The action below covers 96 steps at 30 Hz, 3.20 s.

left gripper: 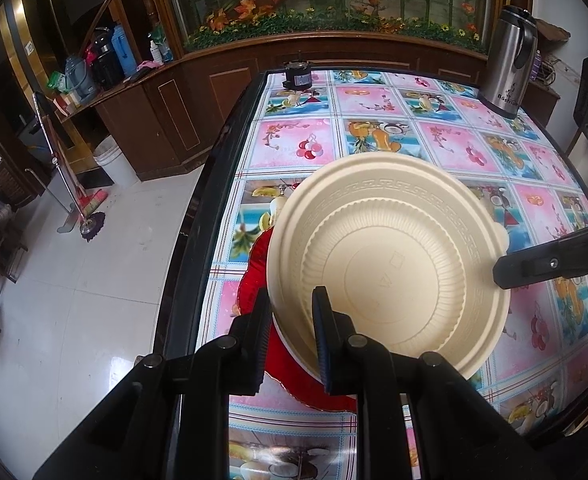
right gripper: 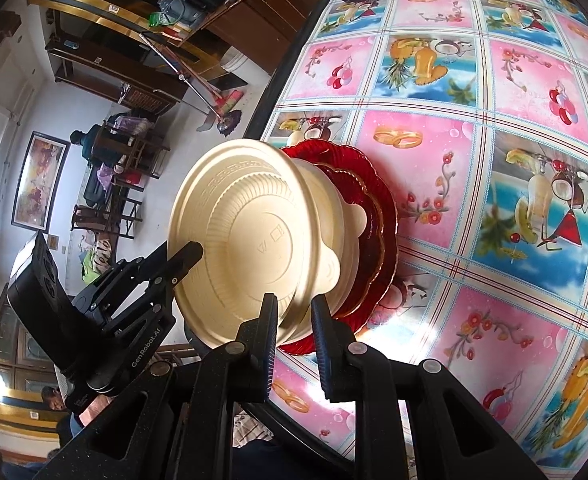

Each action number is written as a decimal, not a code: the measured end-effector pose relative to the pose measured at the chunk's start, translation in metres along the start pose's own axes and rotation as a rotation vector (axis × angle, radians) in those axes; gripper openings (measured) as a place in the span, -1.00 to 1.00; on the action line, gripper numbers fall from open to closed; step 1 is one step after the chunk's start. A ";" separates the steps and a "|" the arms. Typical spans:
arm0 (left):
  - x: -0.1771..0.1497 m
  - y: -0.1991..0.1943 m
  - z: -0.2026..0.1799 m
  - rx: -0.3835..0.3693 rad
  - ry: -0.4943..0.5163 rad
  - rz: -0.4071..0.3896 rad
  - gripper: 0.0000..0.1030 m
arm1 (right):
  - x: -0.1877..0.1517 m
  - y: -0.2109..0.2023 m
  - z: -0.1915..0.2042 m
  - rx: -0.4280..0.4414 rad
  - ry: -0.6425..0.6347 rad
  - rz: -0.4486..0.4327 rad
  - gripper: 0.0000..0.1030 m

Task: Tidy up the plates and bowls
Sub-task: 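Tilt the beige bowl over the red plate stack with the left tool, then lower the beige bowl onto the bowls on the stack with the left tool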

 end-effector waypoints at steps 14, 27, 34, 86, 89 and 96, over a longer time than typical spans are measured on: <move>0.001 -0.017 0.021 -0.057 -0.079 -0.040 -0.40 | -0.004 -0.024 0.000 0.002 -0.011 -0.070 -0.35; -0.019 0.006 0.092 -0.202 -0.298 0.062 0.17 | -0.012 -0.030 -0.042 -0.075 0.055 -0.133 -0.35; -0.031 0.033 0.092 -0.247 -0.274 0.132 0.48 | -0.015 -0.006 -0.050 -0.130 0.027 -0.117 -0.35; 0.017 0.077 -0.017 -0.319 0.025 0.179 -0.83 | -0.029 -0.005 -0.089 -0.114 0.138 -0.177 -0.79; 0.021 0.074 -0.045 -0.333 0.063 0.178 -0.83 | -0.044 -0.024 -0.107 -0.120 0.178 -0.208 -0.79; 0.026 0.071 -0.123 -0.366 0.141 0.173 -0.83 | -0.092 -0.066 -0.151 -0.158 0.268 -0.272 -0.79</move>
Point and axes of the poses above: each gripper's, at about its wrist camera, not at the fingertips, and y roughly the way its jaws point, z to its left, x to its top, the point moved 3 cm from there along y, roughly the way its jaws point, and after that the axes turned 14 degrees about z, right-handed, at the moved point
